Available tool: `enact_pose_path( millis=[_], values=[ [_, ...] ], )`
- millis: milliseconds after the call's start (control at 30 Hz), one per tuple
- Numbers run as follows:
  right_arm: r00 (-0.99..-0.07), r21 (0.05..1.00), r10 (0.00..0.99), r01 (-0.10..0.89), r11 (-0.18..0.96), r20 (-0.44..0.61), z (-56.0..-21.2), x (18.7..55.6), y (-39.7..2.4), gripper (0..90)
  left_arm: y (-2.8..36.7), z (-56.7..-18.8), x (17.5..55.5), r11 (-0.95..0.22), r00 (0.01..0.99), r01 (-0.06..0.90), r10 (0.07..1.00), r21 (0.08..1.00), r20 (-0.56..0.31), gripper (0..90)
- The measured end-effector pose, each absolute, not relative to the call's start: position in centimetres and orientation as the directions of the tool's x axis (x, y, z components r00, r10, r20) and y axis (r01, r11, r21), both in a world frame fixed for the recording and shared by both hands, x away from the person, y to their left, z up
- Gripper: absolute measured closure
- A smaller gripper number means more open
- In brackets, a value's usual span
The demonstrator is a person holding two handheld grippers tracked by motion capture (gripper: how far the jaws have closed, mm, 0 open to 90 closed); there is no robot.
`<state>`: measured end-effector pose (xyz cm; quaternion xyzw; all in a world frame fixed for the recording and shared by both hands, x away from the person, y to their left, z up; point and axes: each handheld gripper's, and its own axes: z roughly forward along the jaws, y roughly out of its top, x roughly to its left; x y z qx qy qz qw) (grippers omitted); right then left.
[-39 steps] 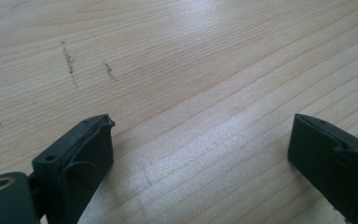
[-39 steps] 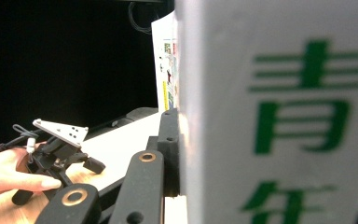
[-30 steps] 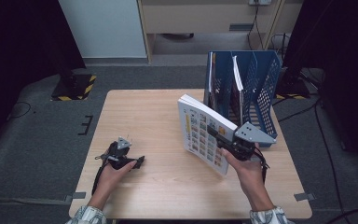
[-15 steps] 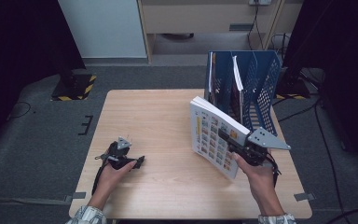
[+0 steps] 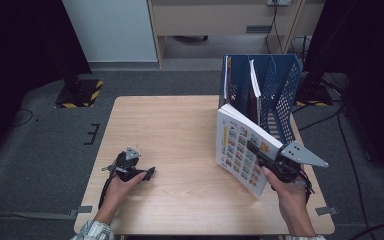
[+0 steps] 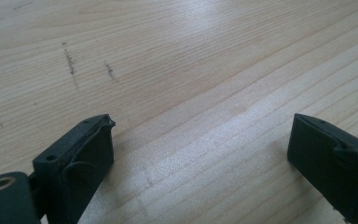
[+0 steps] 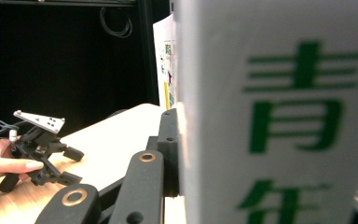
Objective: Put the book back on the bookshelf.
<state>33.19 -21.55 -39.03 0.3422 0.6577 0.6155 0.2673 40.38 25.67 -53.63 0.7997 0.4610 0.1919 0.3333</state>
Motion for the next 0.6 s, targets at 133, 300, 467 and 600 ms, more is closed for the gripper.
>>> enact_pose_path(
  millis=[133,300,467,600],
  values=[
    [-0.608,0.993,0.791,0.119,-0.002,0.075,-39.1,33.0,-22.3,73.6,25.7,-53.6,40.4,-0.352,0.501,0.610,0.866,0.710,-0.001,5.9],
    [-0.598,0.993,0.797,0.120,-0.010,0.081,-38.9,32.7,-22.9,73.6,25.7,-53.6,40.4,-0.352,0.500,0.610,0.866,0.710,0.000,5.8],
    [-0.581,0.993,0.809,0.120,-0.015,0.083,-38.8,32.5,-23.7,73.6,25.7,-53.6,40.4,-0.352,0.500,0.610,0.866,0.710,0.000,5.8],
    [-0.566,0.993,0.820,0.118,-0.023,0.086,-38.7,32.3,-24.5,73.6,25.7,-53.6,40.4,-0.352,0.500,0.609,0.866,0.711,0.000,5.8]
  ],
)
